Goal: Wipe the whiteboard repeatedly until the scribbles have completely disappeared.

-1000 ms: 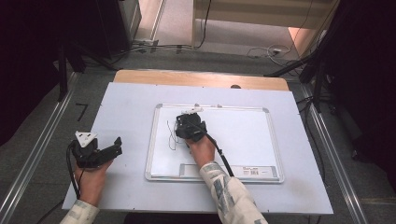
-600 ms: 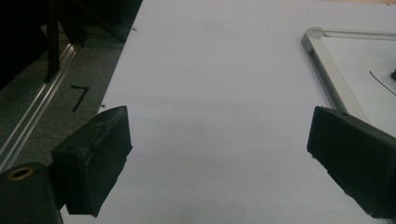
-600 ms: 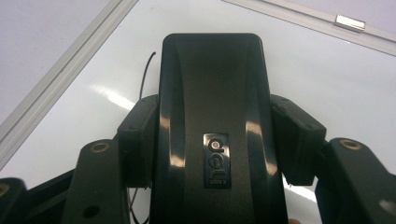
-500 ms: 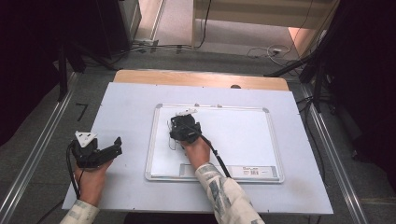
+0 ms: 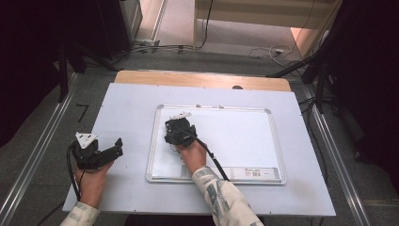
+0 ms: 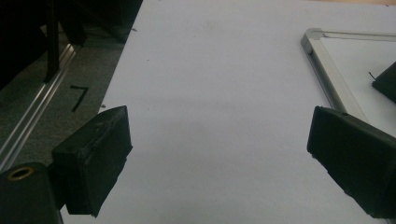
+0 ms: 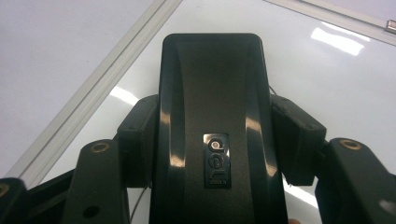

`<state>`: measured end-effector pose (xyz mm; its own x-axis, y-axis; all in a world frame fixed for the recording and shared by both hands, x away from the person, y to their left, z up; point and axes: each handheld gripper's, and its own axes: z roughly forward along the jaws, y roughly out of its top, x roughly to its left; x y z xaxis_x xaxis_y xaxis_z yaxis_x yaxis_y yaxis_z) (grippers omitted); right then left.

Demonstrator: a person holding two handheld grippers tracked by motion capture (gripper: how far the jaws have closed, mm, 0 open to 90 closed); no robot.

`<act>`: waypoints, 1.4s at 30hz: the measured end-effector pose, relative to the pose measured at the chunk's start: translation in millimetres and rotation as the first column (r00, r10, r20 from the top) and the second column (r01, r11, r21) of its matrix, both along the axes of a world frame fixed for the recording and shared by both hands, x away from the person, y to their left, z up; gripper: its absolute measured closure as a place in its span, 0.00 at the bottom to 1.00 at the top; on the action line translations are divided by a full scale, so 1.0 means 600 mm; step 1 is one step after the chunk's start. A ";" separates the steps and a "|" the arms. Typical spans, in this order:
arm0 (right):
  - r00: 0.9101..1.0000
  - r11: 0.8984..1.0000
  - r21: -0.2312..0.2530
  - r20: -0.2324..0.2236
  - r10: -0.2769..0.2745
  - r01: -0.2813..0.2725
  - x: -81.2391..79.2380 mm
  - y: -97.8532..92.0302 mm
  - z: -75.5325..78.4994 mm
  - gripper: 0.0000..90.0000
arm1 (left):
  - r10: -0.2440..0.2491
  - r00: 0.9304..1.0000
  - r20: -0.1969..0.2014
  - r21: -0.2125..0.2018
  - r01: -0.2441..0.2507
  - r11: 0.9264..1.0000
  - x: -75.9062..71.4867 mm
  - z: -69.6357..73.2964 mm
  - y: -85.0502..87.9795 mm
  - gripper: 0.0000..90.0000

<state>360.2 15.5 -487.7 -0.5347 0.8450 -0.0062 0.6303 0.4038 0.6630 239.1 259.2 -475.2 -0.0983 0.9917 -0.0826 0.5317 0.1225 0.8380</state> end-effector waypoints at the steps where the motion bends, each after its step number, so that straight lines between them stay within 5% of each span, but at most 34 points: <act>1: 1.000 1.000 -0.001 0.001 0.002 -0.002 -0.002 0.002 0.000 0.42 | -0.001 1.000 -0.001 0.000 0.001 1.000 0.000 0.000 0.000 0.07; 20: 0.998 0.998 -0.018 -0.002 0.067 -0.067 -0.043 0.024 0.000 0.42 | -0.006 1.000 -0.004 0.003 0.006 1.000 0.001 -0.001 -0.001 0.08; 25: 0.997 0.996 -0.023 0.003 0.082 -0.082 -0.039 0.021 0.000 0.42 | -0.003 1.000 -0.004 0.002 0.003 1.000 0.000 -0.002 0.000 0.08; 42: 1.000 0.999 -0.033 -0.002 0.004 -0.004 0.002 -0.036 0.004 0.42 | 0.003 1.000 -0.003 -0.002 -0.003 1.000 -0.003 -0.001 0.003 0.08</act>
